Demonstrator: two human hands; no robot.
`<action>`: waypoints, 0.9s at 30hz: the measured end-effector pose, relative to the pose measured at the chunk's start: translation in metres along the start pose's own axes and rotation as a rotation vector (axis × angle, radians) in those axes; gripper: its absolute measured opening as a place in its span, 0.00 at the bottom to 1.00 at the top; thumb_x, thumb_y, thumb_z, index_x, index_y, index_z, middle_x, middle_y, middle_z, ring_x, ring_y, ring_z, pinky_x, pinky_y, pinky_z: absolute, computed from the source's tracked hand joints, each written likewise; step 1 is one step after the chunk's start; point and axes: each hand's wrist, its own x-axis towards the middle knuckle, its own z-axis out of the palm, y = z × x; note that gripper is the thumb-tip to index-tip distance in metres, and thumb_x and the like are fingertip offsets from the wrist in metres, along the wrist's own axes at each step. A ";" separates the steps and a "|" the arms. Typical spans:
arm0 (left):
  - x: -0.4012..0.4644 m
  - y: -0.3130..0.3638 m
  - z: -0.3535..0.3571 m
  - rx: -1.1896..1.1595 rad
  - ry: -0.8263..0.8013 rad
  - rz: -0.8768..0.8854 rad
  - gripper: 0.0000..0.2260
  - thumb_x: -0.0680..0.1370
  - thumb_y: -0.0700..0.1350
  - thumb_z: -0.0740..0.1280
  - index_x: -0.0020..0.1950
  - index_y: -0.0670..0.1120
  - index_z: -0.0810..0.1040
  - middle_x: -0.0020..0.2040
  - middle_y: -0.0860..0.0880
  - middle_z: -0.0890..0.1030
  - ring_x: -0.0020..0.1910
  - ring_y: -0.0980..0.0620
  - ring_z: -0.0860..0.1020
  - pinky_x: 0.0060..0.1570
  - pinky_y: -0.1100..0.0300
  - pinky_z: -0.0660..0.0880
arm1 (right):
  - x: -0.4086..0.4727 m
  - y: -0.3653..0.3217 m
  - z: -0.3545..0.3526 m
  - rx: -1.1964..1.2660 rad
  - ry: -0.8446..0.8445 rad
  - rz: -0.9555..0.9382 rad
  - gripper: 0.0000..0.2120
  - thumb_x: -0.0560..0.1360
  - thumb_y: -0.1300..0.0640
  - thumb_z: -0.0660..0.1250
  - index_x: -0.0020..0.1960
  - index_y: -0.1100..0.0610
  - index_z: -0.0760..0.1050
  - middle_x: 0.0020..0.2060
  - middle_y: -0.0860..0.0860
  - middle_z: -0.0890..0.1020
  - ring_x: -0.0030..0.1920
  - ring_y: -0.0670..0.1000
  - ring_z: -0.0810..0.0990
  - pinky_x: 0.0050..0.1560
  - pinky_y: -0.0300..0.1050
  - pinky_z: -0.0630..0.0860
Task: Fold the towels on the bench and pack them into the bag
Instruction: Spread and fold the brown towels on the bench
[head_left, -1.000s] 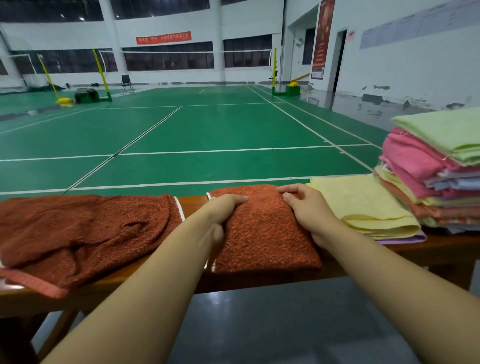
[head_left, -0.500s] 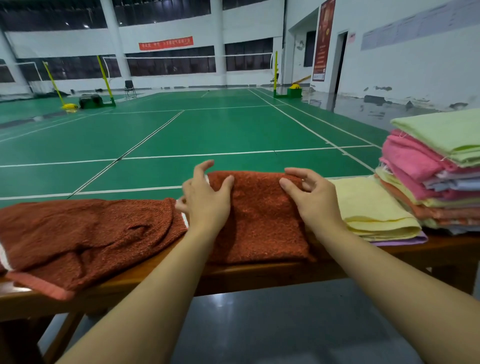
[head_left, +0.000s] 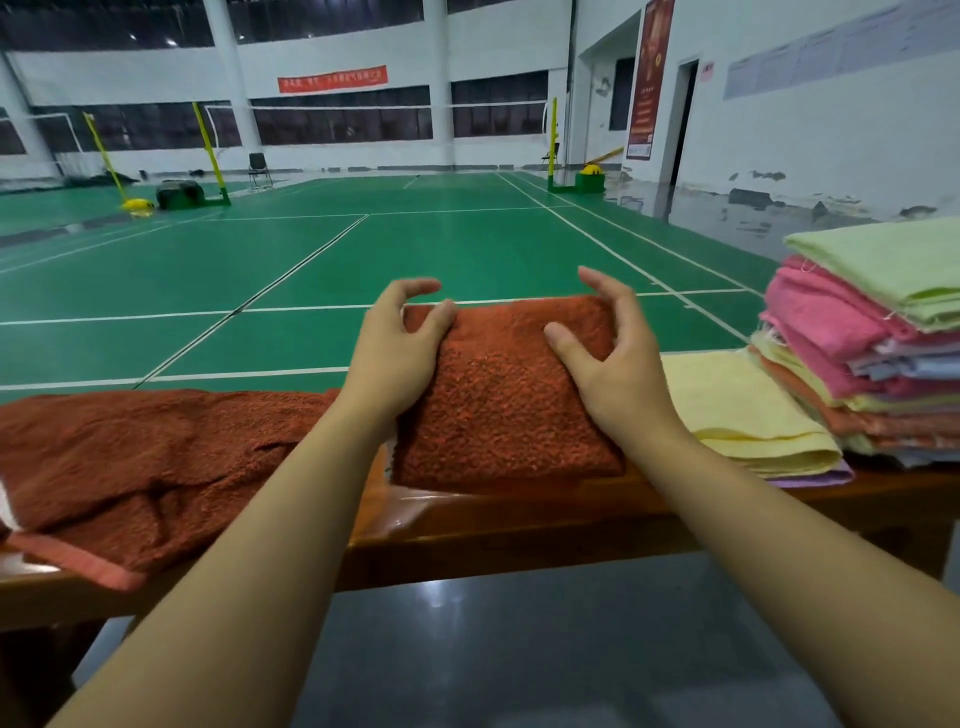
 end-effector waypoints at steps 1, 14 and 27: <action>0.000 -0.016 0.004 0.001 -0.051 -0.133 0.15 0.78 0.51 0.72 0.64 0.55 0.77 0.53 0.47 0.83 0.50 0.49 0.82 0.59 0.50 0.78 | 0.000 0.011 0.003 -0.048 -0.076 0.124 0.27 0.76 0.53 0.74 0.72 0.48 0.70 0.66 0.45 0.76 0.65 0.44 0.75 0.68 0.39 0.71; -0.026 0.012 0.014 0.458 -0.503 -0.080 0.10 0.77 0.55 0.72 0.52 0.50 0.82 0.46 0.50 0.85 0.36 0.58 0.79 0.38 0.62 0.73 | 0.015 0.021 -0.003 -1.001 -0.182 0.132 0.23 0.79 0.38 0.63 0.65 0.54 0.73 0.60 0.58 0.73 0.60 0.62 0.75 0.60 0.54 0.73; -0.025 -0.009 0.005 0.949 -0.721 -0.090 0.18 0.78 0.33 0.61 0.63 0.49 0.78 0.61 0.45 0.75 0.57 0.43 0.78 0.51 0.54 0.75 | 0.009 0.020 0.001 -0.846 -0.808 0.166 0.24 0.84 0.39 0.51 0.58 0.53 0.80 0.57 0.55 0.80 0.58 0.57 0.78 0.63 0.52 0.73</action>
